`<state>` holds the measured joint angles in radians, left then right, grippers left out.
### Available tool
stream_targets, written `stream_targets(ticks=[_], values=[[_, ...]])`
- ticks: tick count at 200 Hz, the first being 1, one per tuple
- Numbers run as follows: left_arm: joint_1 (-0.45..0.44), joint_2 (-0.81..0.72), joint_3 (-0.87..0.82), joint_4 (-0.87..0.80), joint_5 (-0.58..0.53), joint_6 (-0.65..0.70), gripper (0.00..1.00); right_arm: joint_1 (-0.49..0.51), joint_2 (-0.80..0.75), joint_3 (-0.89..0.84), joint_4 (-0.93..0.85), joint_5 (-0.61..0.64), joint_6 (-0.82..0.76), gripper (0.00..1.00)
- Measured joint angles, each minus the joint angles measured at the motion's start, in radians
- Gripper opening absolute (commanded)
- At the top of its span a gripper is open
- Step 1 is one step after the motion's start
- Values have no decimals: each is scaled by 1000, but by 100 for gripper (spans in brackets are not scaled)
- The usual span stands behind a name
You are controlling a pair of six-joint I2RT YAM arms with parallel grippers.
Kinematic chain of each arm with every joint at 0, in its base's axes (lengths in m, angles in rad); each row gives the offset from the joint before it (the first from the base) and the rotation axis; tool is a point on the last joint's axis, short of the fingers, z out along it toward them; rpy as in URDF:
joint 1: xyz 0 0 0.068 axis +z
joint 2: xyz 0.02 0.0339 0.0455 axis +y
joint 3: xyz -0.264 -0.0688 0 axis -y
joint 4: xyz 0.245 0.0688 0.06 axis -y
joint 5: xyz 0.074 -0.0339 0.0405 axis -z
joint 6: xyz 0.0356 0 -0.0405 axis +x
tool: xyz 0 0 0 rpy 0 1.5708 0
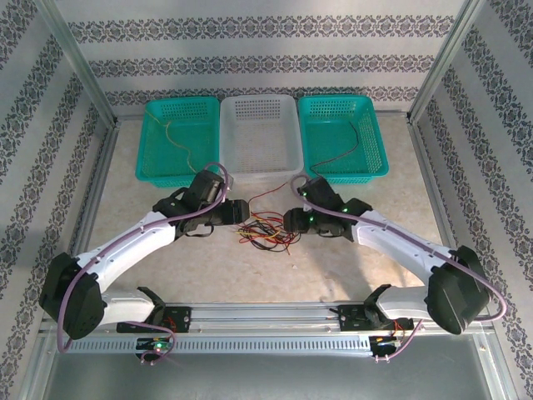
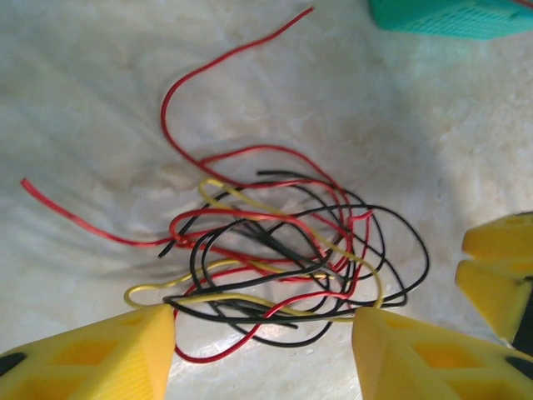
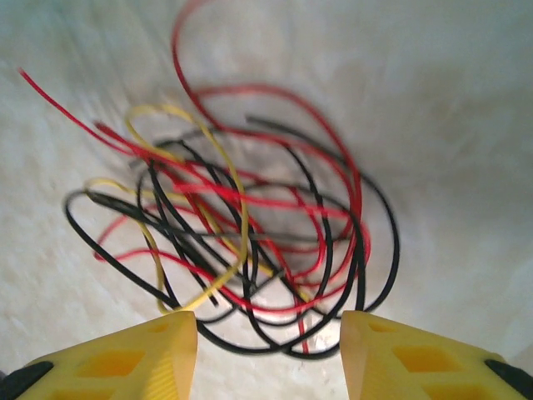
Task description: Untangle the cables
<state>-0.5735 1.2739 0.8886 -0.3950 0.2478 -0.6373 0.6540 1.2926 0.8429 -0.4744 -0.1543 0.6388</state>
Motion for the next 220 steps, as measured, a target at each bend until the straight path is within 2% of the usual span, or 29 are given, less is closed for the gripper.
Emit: stream_targets(ticks=[30, 84, 96, 106, 114, 152, 220], values=[[0, 39, -32, 0, 14, -19, 55, 4, 14, -16, 2, 22, 77, 41], [0, 47, -39, 28, 41, -26, 56, 4, 89, -21, 9, 55, 148, 38], [0, 52, -39, 41, 51, -26, 56, 4, 106, -21, 9, 61, 153, 28], [0, 60, -39, 51, 63, -26, 56, 2, 117, -21, 13, 60, 161, 10], [0, 69, -38, 61, 72, -27, 56, 2, 123, -21, 19, 60, 157, 0], [0, 145, -31, 142, 133, -58, 55, 3, 89, -21, 32, 59, 135, 0], [-14, 262, 14, 245, 214, -100, 50, 67, -215, 82, 8, 11, -5, 0]])
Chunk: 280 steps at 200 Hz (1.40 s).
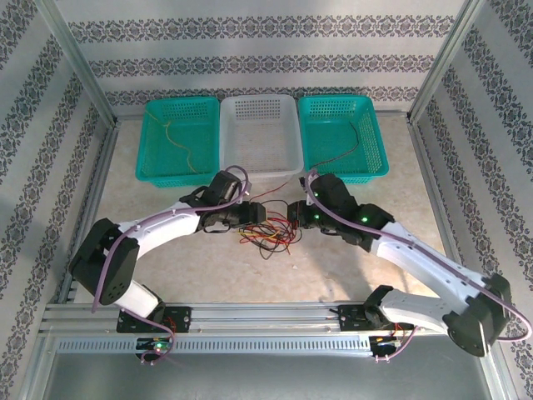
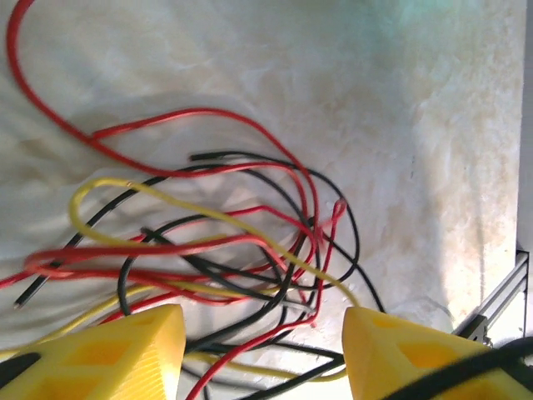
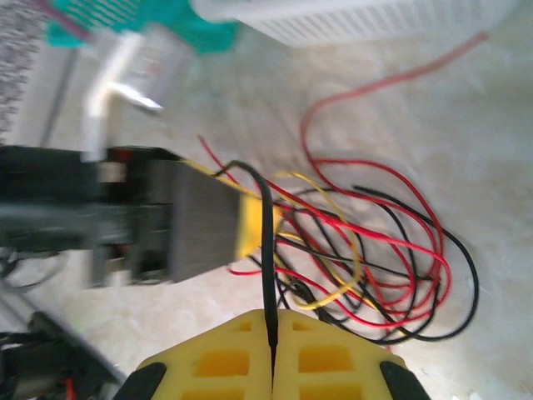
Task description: Untangle the cables
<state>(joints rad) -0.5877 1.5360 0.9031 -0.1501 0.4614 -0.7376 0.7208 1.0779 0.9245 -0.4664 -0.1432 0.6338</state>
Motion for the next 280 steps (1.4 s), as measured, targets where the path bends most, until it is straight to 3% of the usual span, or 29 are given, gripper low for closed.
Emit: stream_targets(ticks=[88, 164, 230, 280], values=[[-2, 12, 5, 47, 17, -23, 50, 3, -125, 301, -110, 35, -124, 0], [8, -305, 0, 69, -35, -10, 63, -13, -142, 402, -90, 135, -169, 0], [27, -413, -139, 353, -10, -132, 72, -100, -193, 367, 52, 155, -104, 0], [27, -401, -156, 578, 36, -227, 68, -143, -190, 327, 124, 125, -35, 0]])
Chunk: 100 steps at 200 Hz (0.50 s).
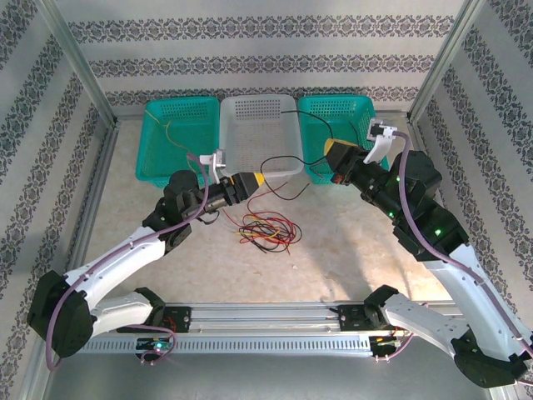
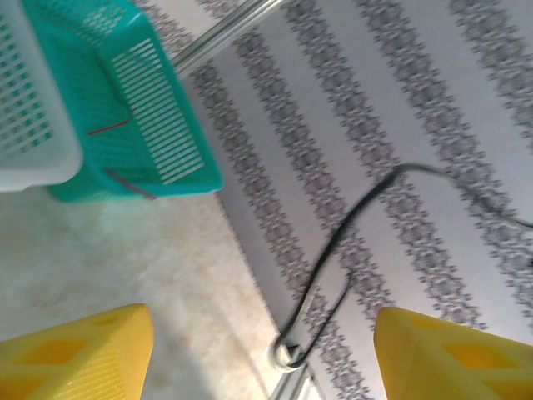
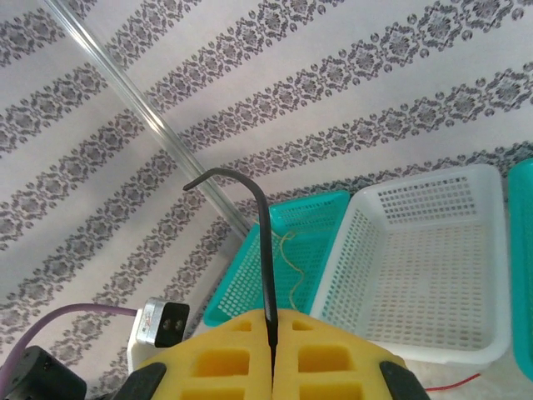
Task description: Untangle the cables
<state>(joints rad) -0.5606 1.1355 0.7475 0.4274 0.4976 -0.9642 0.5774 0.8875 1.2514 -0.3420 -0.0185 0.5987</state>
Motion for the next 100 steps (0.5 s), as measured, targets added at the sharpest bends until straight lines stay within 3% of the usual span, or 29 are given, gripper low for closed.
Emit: stream_targets(ticks=[55, 79, 100], values=[[0, 37, 3, 113, 24, -21, 55, -6, 25, -17, 78, -57, 68, 0], [0, 54, 7, 111, 23, -6, 31, -6, 32, -17, 101, -75, 87, 0], [0, 56, 14, 108, 26, 15, 23, -6, 32, -17, 114, -78, 95, 0]])
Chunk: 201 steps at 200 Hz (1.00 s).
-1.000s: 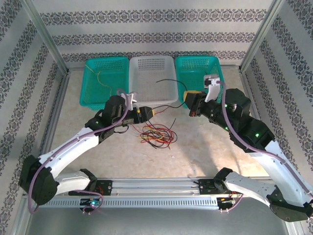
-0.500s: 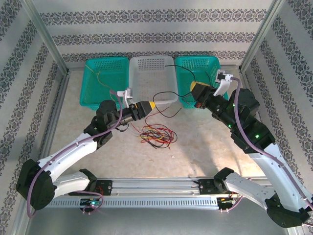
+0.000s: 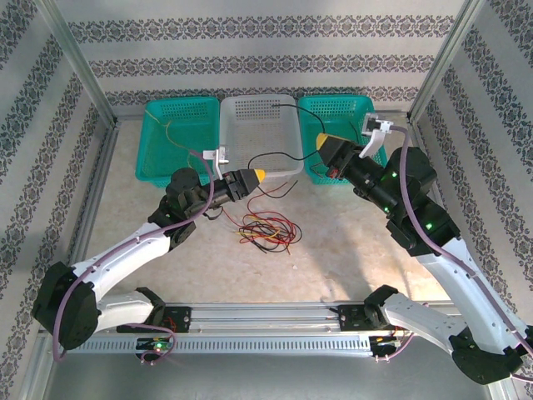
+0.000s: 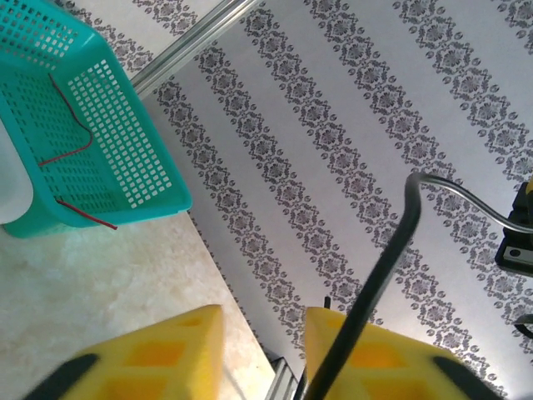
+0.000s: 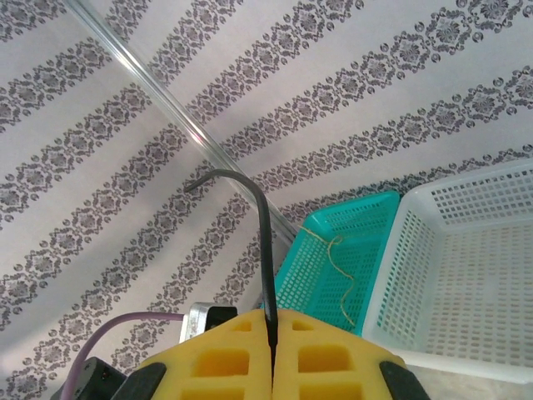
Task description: Untangle the cables
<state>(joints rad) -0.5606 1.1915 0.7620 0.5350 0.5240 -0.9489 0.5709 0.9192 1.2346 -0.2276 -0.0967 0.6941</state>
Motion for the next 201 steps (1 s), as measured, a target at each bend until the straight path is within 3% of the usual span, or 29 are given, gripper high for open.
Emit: stream_targets(ticks=[21, 34, 78, 113, 201], values=[[0, 0, 4, -6, 1, 23, 13, -6, 1, 0, 2, -2, 8, 0], [0, -1, 7, -25, 8, 43, 0, -8, 4, 0, 3, -2, 11, 0], [-58, -35, 70, -267, 24, 253, 0, -28, 79, 63, -3, 5, 11, 0], [-126, -11, 169, -433, 113, 402, 0, -45, 185, 165, 3, -9, 18, 0], [-199, 187, 321, -655, 330, 571, 0, -72, 365, 275, 12, -121, 72, 0]])
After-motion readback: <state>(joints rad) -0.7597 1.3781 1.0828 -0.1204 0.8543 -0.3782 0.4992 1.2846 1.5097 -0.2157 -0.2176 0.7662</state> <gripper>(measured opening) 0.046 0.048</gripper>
